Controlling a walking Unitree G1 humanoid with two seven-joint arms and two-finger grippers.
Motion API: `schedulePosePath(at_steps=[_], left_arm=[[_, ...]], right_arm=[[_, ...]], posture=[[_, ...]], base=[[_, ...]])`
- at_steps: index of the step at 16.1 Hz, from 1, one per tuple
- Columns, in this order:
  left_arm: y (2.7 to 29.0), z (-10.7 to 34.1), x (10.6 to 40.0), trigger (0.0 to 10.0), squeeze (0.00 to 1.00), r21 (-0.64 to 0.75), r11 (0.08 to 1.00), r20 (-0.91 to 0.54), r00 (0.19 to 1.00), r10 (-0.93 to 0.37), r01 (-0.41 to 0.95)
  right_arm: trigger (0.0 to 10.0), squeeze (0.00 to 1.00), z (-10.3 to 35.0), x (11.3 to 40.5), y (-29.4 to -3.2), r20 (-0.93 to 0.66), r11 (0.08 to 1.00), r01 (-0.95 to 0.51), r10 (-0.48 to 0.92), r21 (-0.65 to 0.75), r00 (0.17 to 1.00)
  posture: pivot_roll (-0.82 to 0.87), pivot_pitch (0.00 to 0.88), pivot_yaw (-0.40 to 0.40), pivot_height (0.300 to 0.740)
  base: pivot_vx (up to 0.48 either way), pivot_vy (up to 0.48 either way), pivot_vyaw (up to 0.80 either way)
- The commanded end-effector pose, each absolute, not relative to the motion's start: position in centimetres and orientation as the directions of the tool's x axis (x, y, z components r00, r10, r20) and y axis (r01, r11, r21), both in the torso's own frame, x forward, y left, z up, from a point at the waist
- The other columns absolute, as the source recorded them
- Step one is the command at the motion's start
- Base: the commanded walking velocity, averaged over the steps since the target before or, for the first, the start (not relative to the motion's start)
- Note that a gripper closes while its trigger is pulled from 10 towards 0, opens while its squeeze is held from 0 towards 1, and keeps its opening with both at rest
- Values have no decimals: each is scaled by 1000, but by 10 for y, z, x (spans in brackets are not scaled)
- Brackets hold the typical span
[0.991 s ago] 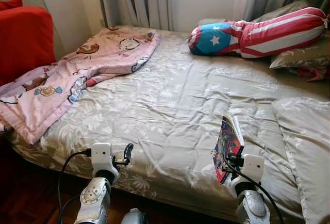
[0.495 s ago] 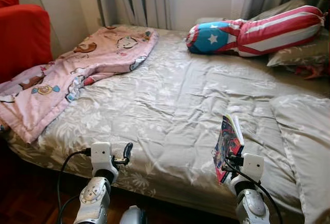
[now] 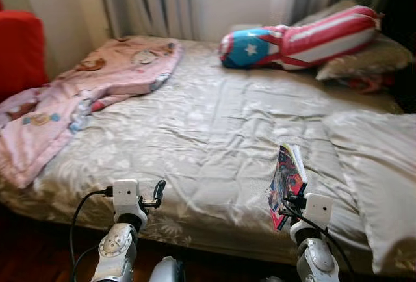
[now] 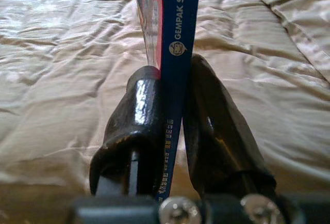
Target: Clean up the room
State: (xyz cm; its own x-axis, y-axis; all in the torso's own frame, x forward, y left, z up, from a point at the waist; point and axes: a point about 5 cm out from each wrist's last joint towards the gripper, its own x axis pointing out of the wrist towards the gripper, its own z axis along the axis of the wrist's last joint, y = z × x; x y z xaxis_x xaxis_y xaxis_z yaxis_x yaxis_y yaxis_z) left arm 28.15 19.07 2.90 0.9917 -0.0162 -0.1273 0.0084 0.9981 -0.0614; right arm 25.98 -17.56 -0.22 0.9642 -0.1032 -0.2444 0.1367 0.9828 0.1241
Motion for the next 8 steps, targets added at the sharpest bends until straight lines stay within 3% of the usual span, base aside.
schedulePosePath(at_steps=[1,3,6,8], left_arm=[[192,33,284,10000,0,-52,999,-119,993,-16,10],[190,33,284,10000,0,-53,999,-118,993,-21,15],[189,33,284,10000,0,-54,998,-116,993,-24,17],[190,33,285,10000,0,-51,999,-116,993,-22,17]], right_arm=[[10000,0,7,267,-175,-188,983,130,-105,130,977],[10000,0,7,267,-175,-195,989,114,-94,97,976],[10000,0,10,269,-175,-175,989,109,-91,98,980],[10000,0,10,270,-173,-180,990,102,-83,97,980]], posture=[[-29,0,4,634],[-30,0,3,634],[-27,0,2,634],[-27,0,1,634]], base=[[0,0,0],[0,0,0],[0,0,588],[0,0,0]])
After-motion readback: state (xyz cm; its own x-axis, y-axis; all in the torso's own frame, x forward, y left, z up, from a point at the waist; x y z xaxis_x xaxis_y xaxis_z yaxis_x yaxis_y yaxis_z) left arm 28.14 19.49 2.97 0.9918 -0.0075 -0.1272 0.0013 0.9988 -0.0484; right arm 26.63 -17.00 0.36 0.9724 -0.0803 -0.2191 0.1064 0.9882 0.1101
